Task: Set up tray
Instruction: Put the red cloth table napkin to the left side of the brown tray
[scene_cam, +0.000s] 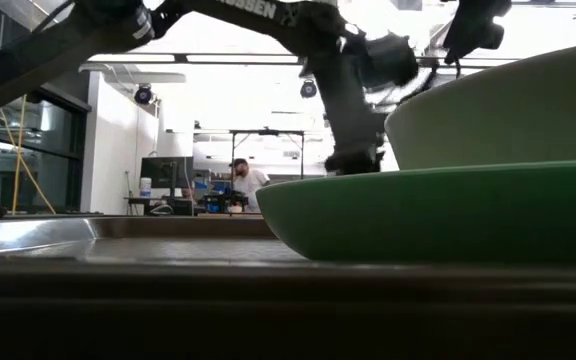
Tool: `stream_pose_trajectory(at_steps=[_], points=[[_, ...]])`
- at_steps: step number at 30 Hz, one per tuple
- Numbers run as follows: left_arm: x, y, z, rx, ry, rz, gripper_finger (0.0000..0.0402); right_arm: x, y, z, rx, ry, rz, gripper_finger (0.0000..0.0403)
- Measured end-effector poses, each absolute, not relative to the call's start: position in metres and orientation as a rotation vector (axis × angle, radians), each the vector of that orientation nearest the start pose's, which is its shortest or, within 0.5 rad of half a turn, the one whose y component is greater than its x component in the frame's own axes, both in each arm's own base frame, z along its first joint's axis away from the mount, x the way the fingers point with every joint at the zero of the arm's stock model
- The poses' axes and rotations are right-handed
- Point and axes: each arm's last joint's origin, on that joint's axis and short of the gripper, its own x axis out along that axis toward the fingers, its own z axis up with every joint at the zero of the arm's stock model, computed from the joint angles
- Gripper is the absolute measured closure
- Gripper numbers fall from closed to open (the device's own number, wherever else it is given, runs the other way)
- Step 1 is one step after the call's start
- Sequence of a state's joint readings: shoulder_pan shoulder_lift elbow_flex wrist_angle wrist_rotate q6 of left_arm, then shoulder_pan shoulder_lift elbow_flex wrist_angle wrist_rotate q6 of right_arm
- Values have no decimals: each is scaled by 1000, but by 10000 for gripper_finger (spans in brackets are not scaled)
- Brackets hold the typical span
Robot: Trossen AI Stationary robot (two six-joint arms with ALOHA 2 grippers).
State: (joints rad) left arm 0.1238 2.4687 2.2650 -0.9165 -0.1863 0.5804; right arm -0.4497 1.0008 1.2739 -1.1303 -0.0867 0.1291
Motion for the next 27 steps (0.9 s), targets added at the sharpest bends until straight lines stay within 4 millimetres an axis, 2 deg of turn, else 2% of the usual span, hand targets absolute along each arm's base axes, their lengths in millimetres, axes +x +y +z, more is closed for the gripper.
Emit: stream_pose_trajectory(at_steps=[7, 27], points=[[508, 66, 169, 494, 1321, -38, 133, 148, -62, 377, 338, 811, -362, 233], [503, 70, 168, 367, 1344, -90, 133, 150, -57, 377, 317, 813, -384, 233]])
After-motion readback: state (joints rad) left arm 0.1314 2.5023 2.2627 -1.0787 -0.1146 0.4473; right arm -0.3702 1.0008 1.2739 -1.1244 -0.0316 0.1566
